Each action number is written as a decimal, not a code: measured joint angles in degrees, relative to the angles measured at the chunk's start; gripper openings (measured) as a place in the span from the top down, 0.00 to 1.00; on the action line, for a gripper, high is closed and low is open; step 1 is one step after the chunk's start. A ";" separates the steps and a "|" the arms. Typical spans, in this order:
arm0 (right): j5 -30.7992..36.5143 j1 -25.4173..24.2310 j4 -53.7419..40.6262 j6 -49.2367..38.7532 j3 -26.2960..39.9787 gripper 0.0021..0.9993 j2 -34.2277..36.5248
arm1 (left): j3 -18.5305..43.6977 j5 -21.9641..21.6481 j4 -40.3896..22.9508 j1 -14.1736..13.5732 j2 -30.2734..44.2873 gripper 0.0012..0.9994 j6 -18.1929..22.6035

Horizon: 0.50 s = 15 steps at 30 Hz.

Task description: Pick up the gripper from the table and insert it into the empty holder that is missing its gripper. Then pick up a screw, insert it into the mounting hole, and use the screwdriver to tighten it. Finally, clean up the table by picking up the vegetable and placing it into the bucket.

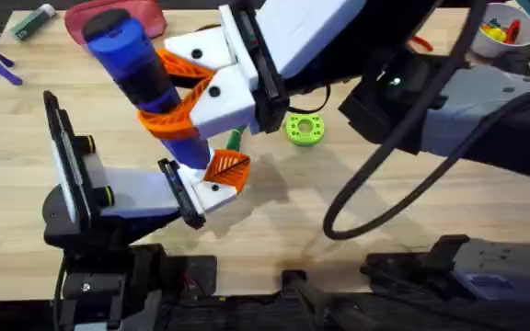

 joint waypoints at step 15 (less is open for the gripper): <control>-2.23 0.00 4.23 0.41 0.17 0.98 0.48 | 0.00 0.00 0.02 0.00 -0.01 0.98 0.02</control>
